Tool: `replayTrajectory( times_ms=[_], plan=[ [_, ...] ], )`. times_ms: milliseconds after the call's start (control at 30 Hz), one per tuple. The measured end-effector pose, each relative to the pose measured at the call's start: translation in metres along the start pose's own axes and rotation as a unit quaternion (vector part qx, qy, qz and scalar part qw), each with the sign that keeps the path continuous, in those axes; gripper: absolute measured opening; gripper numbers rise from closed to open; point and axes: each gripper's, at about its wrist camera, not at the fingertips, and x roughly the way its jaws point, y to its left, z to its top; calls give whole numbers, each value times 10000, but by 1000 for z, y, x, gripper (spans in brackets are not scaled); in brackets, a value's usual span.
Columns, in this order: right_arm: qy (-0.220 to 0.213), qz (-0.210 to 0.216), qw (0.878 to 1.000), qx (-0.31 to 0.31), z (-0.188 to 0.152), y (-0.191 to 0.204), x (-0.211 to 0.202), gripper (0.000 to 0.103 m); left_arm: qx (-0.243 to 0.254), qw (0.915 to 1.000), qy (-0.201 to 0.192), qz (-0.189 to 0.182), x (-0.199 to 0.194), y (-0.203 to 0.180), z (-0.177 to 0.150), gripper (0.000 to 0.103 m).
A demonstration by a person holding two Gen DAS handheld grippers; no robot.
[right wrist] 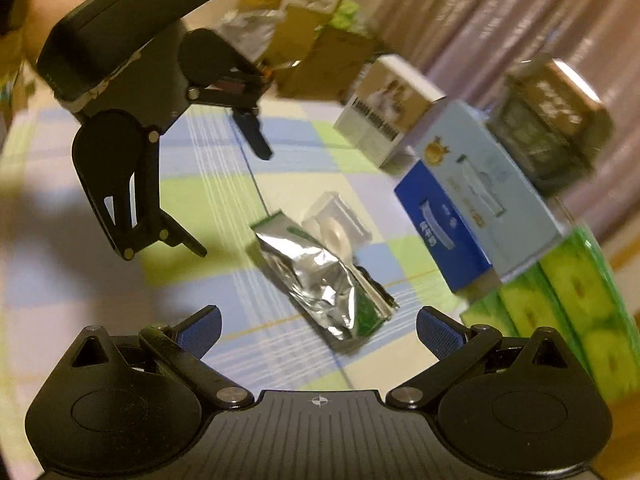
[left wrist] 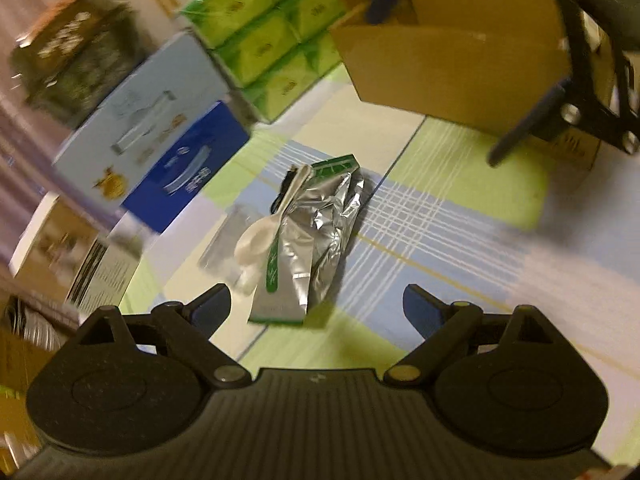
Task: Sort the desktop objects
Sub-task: 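Move both tools down toward the silver foil bag and white spoon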
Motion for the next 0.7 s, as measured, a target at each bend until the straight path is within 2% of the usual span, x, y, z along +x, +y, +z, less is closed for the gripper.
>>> replayTrajectory(
  times_ms=[200, 467, 700],
  plan=[
    [358, 209, 9962, -764, -4, -21, 54, 101, 419, 9989, 109, -202, 58, 0, 1, 91],
    [655, 370, 9932, -886, -11, -39, 95, 101, 794, 9967, 66, -131, 99, -4, 10, 88],
    [768, 421, 9912, -991, -12, -42, 110, 101, 933, 9954, 162, -147, 118, 0, 18, 77]
  ],
)
